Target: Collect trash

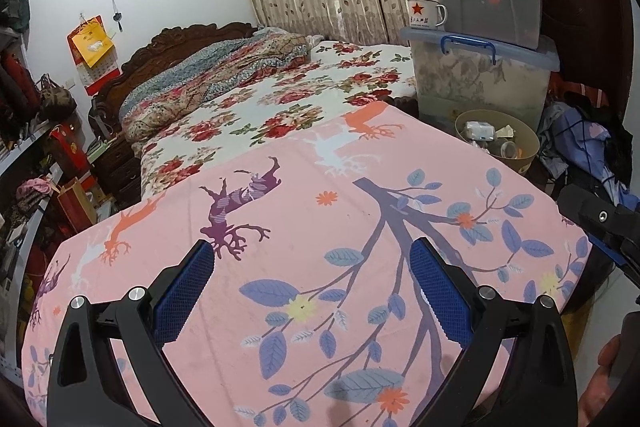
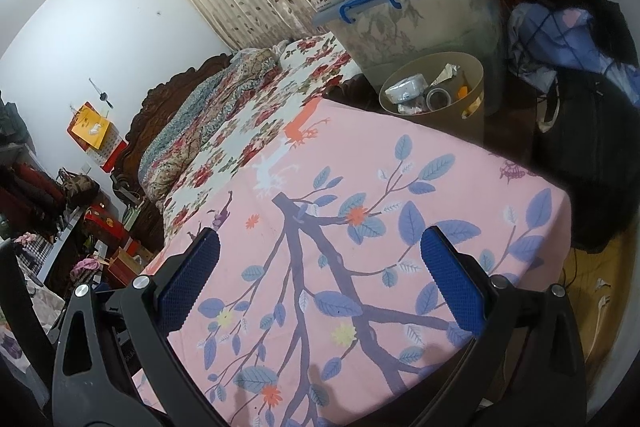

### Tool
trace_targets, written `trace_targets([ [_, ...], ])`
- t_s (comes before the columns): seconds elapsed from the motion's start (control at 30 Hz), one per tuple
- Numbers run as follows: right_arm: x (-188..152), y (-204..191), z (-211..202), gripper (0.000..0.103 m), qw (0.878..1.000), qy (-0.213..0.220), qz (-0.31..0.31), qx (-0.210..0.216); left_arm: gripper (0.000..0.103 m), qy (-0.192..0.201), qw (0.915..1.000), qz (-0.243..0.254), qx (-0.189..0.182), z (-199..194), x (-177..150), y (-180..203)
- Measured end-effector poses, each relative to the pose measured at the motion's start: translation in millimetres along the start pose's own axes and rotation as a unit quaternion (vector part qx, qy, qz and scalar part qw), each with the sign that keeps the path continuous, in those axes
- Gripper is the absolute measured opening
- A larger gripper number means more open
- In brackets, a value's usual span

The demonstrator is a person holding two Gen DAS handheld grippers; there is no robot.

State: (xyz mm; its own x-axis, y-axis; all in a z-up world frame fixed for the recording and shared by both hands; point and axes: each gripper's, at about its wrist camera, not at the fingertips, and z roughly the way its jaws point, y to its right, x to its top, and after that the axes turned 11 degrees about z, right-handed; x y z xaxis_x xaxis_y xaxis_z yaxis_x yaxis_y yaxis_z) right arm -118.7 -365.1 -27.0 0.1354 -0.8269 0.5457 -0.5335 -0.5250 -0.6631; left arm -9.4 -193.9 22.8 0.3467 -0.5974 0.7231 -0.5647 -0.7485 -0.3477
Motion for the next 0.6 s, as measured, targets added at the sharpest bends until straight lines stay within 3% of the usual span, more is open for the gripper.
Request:
trace_targets([
  [0.6, -4.0, 3.4, 3.5, 0.099, 1.0, -0.006, 0.007, -0.002, 0.094, -0.013, 0.9999, 0.004, -0.003, 6.9, -3.5, -0.2],
])
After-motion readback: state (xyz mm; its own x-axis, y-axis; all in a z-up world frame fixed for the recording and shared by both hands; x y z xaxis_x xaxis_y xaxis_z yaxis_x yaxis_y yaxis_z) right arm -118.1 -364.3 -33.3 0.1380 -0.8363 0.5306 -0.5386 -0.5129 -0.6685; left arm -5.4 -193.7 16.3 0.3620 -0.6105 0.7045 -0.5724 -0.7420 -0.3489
